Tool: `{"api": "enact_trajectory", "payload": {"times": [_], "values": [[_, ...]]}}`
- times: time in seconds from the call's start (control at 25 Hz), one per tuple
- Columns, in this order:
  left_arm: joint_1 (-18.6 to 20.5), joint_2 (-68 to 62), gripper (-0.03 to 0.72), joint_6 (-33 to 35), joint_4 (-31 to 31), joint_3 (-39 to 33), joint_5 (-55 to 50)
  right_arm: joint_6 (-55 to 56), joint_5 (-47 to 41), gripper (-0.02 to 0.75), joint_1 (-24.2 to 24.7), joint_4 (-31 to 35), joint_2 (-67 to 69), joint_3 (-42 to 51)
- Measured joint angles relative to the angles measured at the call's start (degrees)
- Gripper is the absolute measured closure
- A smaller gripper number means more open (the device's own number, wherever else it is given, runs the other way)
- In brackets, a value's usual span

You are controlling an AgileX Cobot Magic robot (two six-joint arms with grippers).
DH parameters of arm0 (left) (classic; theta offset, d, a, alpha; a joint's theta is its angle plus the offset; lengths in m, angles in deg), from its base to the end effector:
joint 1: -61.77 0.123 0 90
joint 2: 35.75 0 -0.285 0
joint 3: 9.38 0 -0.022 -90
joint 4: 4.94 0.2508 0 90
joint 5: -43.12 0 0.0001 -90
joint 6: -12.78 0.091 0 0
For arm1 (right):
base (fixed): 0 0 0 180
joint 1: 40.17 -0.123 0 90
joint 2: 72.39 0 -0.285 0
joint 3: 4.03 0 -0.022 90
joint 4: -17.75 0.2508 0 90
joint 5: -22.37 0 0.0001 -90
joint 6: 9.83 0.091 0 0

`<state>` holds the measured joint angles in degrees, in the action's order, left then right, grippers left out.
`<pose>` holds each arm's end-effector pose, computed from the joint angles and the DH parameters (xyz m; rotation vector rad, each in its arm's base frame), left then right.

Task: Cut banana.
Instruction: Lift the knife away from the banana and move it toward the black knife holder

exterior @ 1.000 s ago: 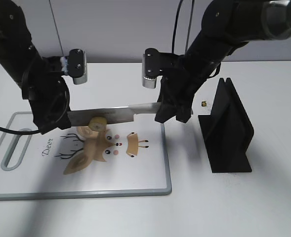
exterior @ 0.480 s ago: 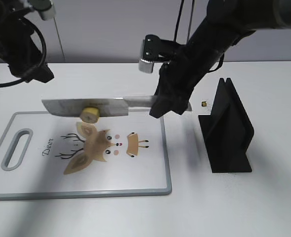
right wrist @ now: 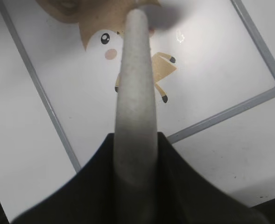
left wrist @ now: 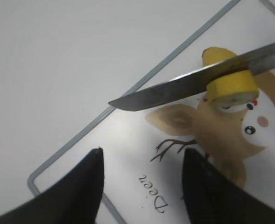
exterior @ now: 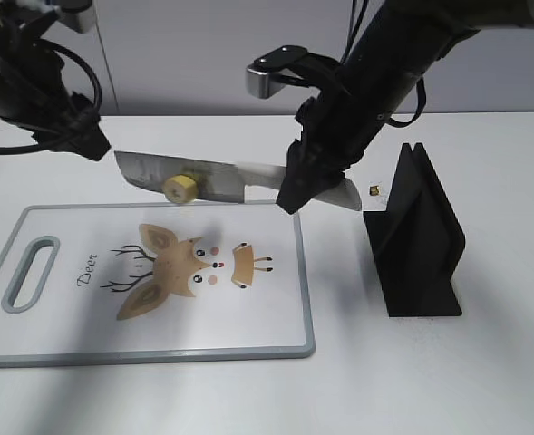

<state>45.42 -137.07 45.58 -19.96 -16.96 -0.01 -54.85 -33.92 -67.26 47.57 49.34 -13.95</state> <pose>0.3252 -0.1122 0.2636 0.9123 2.4588 -0.2021 0.3508 0.2218 0.2129 -1.3587 2.4564 0.6066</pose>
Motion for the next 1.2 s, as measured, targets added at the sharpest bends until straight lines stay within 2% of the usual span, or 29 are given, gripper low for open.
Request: {"api": "enact_trajectory", "payload": {"times": [0.24, 0.52, 0.72, 0.96, 1.08, 1.2], "values": [[-1.75, 8.02, 0.175, -5.90, -2.49, -11.82, 14.04, 11.02, 1.14, 0.579, -4.88, -5.29, -0.49, 0.00], [-1.82, 21.44, 0.184, -6.70, -7.32, -27.02, 28.43, 18.65, 4.11, 0.579, -5.42, -6.39, -2.74, 0.00], [-1.82, 26.72, 0.186, -6.70, -7.60, -30.49, 27.71, 20.41, 3.57, 0.579, -5.64, -7.80, -6.34, 0.00], [-1.41, 31.57, 0.188, -6.76, -7.60, -30.68, 23.09, 30.82, 4.02, 0.579, -5.70, -12.90, -14.49, 4.72], [1.06, 34.78, 0.188, -6.76, -7.75, -30.68, 18.56, 36.34, 5.01, 0.579, -5.70, -15.56, -20.64, 10.17], [5.29, 38.33, 0.188, -6.81, -7.69, -30.68, 10.87, 44.16, 7.01, 0.579, -5.70, -19.27, -27.19, 15.78]]}}
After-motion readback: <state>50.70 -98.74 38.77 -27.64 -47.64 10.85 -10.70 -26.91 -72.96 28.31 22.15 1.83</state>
